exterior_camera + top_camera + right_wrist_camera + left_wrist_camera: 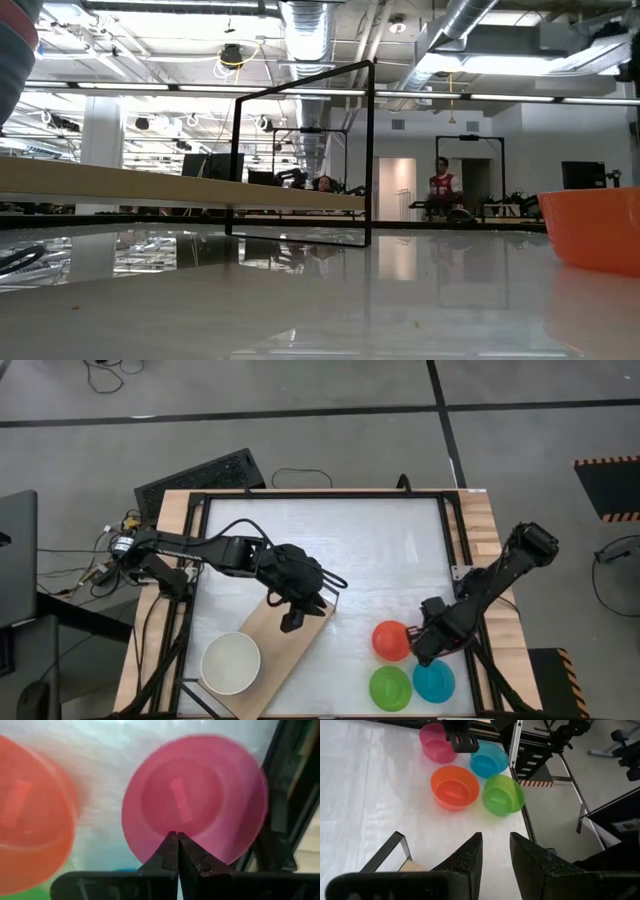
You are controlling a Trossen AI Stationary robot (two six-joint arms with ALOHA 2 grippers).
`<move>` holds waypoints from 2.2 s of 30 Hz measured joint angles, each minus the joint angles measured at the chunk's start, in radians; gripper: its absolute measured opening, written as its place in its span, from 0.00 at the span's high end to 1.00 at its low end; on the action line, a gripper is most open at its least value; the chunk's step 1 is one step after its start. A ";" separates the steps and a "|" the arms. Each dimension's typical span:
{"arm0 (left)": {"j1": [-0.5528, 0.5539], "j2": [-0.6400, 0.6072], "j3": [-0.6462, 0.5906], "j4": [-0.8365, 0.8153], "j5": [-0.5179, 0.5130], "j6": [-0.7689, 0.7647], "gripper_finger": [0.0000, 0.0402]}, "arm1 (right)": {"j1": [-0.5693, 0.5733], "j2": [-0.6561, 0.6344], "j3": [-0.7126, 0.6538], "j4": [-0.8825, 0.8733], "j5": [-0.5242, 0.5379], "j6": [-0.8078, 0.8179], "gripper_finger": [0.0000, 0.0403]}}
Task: Place and stack bowls onto a shelf
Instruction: Adjust the colored small bowls, then put the small orange bowl on the shelf
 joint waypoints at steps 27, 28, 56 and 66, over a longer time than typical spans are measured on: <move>0.006 0.000 -0.001 -0.035 -0.036 0.019 0.79 | -0.176 0.000 -0.087 0.488 0.213 -0.359 0.95; 0.006 0.000 -0.001 -0.045 -0.036 0.019 0.79 | -0.175 0.000 -0.078 0.472 0.213 -0.358 0.95; 0.003 0.001 -0.001 -0.098 -0.091 0.099 0.79 | -0.282 0.256 0.146 0.568 0.161 -0.632 0.95; 0.000 0.018 -0.010 -0.188 -0.232 0.035 0.79 | -0.216 0.191 0.359 0.340 0.317 -0.602 0.94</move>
